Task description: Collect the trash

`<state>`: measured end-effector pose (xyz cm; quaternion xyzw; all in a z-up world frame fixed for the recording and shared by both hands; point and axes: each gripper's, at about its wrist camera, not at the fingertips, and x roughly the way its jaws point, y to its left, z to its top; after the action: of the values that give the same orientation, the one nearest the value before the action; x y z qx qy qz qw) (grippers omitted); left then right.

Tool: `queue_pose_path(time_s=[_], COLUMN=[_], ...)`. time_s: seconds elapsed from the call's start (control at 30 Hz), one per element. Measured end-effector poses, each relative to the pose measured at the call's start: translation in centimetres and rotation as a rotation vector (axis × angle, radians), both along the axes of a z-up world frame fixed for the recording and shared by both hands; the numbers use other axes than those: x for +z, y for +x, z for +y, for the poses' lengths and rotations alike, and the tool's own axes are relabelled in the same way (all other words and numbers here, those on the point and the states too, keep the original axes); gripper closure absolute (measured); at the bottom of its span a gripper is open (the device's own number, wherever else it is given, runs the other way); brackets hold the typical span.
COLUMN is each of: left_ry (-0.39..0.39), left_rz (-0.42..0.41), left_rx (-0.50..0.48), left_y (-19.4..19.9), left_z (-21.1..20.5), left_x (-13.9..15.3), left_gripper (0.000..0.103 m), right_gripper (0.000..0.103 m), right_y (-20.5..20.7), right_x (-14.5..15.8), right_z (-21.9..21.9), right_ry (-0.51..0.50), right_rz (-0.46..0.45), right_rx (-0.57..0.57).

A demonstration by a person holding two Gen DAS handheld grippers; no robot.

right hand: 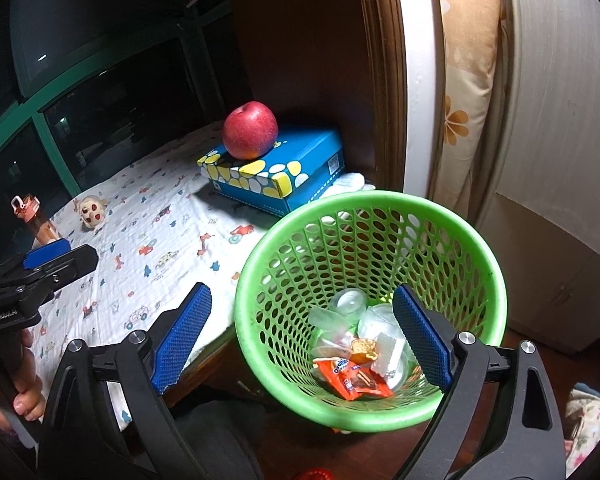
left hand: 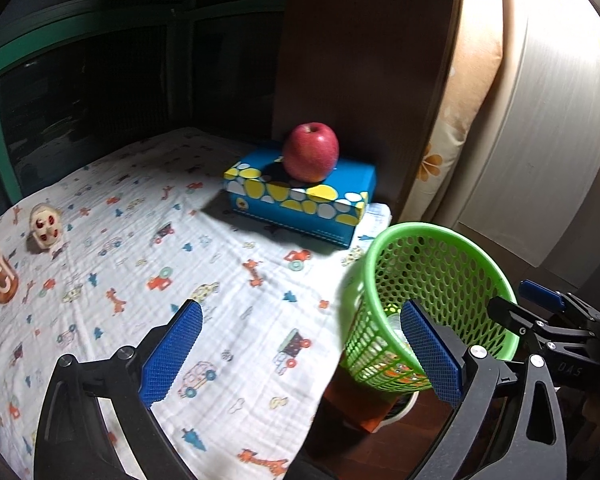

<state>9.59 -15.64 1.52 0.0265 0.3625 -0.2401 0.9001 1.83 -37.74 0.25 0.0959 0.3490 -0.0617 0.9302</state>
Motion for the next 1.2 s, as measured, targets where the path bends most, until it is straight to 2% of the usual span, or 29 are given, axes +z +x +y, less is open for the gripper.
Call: queue_pose_path(time_s=[0.53,1.2], left_ry=[0.012,0.033], left_rz=[-0.012,-0.031], left_rx=[0.156,0.287], left_y=[-0.9,-2.2], left_z=[6.5,10.6], left_x=[0.6,0.4], left_gripper=[0.007,0.007], right_gripper=[0.008,0.008], right_y=[-0.6,-0.4], right_x=[0.9,1.0], right_z=[4.6,7.7], right_ry=[-0.035,-0.009], right_rz=[-0.042,-0.062], right_rx=[0.055,0.119])
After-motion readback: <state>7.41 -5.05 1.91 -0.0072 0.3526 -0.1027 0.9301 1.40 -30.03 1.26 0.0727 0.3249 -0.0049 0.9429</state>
